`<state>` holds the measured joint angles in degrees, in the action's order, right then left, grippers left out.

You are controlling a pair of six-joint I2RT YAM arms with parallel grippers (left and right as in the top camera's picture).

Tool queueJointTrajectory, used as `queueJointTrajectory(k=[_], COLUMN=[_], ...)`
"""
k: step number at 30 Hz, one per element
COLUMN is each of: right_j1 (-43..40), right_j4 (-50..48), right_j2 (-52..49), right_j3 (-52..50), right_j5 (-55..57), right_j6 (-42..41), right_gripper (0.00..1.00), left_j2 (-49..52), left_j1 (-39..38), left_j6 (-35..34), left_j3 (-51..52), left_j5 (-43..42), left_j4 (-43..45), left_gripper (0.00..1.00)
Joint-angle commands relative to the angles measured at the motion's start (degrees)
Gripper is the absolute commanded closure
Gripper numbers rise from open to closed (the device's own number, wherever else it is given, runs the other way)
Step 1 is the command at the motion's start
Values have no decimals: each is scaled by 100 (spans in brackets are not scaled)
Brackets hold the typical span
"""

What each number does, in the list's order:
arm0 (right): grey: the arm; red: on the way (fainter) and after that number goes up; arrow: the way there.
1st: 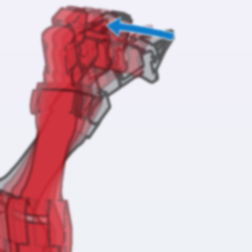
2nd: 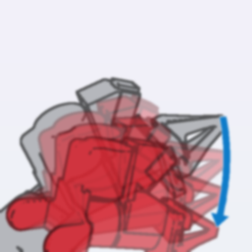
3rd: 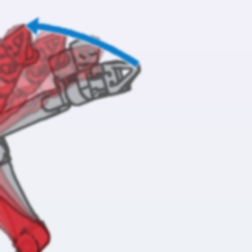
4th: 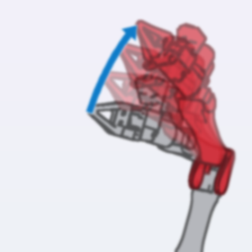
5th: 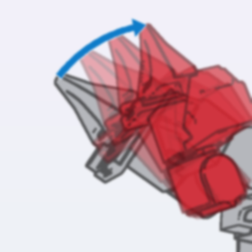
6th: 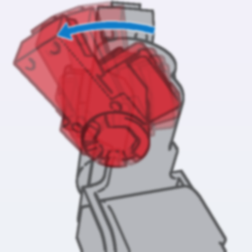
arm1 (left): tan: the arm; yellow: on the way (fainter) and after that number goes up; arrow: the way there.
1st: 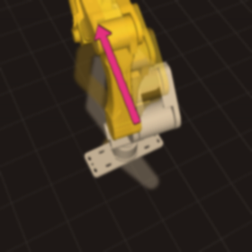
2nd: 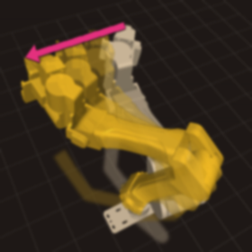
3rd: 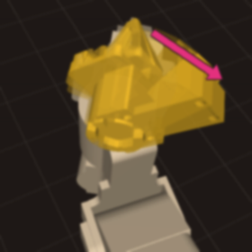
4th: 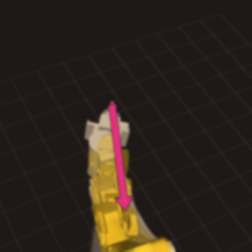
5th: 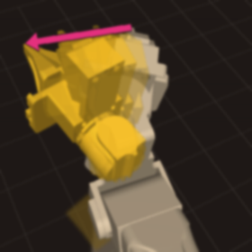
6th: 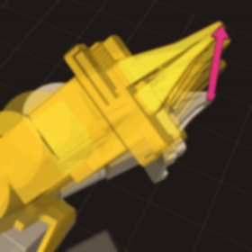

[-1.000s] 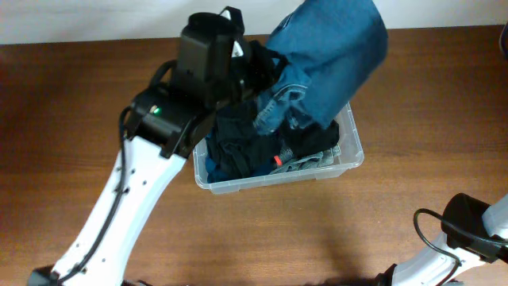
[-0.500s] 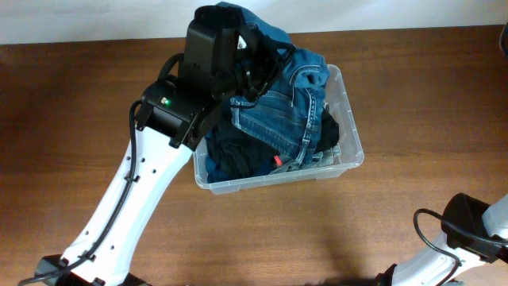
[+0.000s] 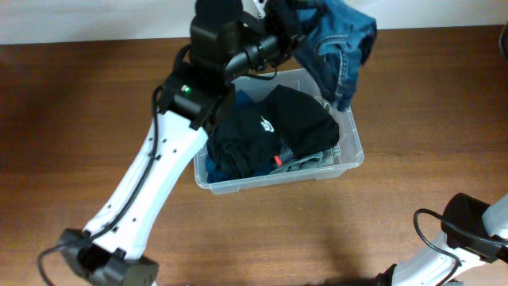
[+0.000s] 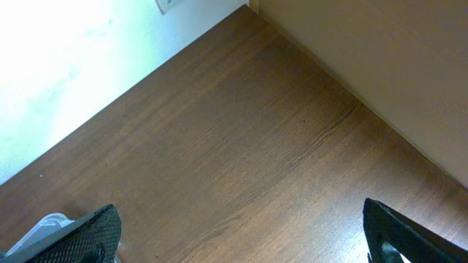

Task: Pack container
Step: 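Lower the hanging jeans into the container's right side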

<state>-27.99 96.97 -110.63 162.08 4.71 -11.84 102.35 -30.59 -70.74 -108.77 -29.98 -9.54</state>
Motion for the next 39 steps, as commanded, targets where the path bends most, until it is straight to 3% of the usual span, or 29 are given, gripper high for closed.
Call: queueJointTrajectory(k=[1,6,16,23,34,39], right_j1=[-15,-15,-15,-15,-15,-15], right_j4=[33,33,33,33,33,33], right_j2=[61,61,61,61,61,61], right_j3=[-9,-9,-9,-9,-9,-9], right_j5=[31,31,31,31,31,31], right_j6=[4,4,4,4,4,4], right_gripper=[2,2,2,2,2,2], left_j2=[177,472,608,610,610,610], left_j1=[0,66,74,76,-7,-39], left_j6=[428,632,1174,1539,1639,1641], left_j3=[-271,-271,-271,-269,-269,-269], left_j5=[-785,-1316,-1488,-1327,-1333,-1335], left_j4=[199,177,74,-754,-413,166], left_gripper=[99,99,99,99,99,99])
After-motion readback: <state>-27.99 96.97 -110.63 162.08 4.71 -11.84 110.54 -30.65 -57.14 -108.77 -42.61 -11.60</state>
